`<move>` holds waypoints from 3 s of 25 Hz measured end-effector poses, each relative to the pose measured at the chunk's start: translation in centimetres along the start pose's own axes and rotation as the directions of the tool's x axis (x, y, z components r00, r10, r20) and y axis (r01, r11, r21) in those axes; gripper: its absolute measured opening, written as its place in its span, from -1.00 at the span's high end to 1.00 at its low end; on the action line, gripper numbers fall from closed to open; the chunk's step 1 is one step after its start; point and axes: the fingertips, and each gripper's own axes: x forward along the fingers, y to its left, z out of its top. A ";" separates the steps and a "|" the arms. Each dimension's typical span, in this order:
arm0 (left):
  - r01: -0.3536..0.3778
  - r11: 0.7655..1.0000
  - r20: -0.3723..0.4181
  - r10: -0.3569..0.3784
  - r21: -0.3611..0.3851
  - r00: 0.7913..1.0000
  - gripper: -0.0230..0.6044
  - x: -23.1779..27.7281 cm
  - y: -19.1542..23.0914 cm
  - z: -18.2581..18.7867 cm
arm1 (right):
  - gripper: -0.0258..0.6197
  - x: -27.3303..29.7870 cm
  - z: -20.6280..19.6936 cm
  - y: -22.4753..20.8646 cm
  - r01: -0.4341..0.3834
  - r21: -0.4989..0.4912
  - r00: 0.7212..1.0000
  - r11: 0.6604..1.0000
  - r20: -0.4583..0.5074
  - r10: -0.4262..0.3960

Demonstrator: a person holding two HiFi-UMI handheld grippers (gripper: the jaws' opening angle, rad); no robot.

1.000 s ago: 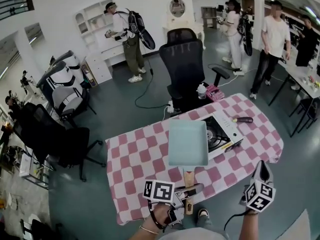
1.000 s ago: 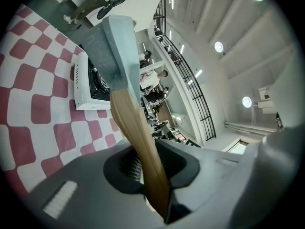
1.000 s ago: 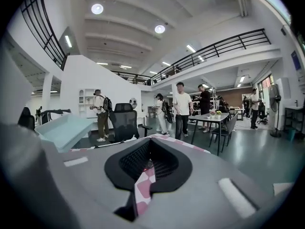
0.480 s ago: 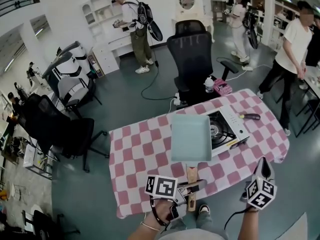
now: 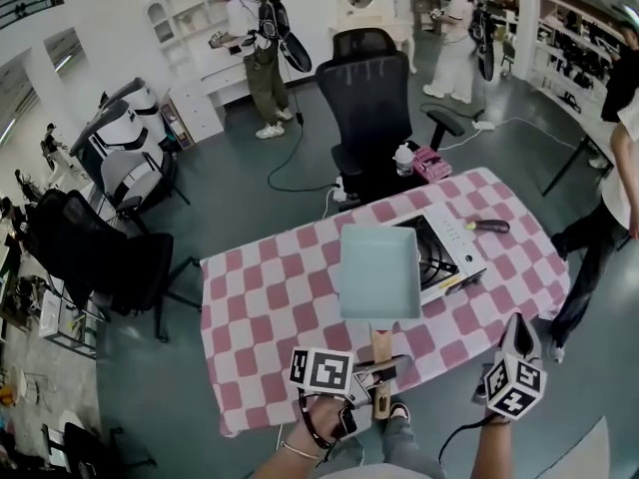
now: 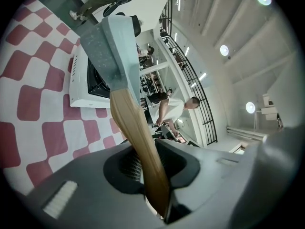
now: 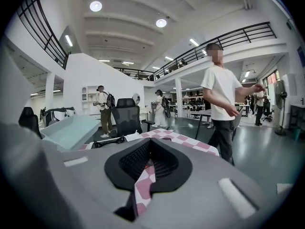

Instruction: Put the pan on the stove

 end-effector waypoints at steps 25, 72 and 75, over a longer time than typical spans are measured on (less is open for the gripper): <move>0.018 0.996 0.071 -0.012 -0.083 0.997 0.71 9.3 3.2 5.0 | 0.89 8.5 -4.0 -2.4 -0.058 0.014 0.993 0.998 -0.103 0.060; 0.049 0.988 0.218 -0.016 -0.148 0.976 0.69 17.6 6.1 10.5 | 0.89 13.7 -5.5 -7.8 -0.069 -0.026 0.979 0.997 -0.192 0.062; 0.048 0.987 0.220 -0.014 -0.152 0.975 0.69 17.6 6.3 10.5 | 0.89 13.9 -5.6 -7.7 -0.069 -0.024 0.979 0.997 -0.193 0.063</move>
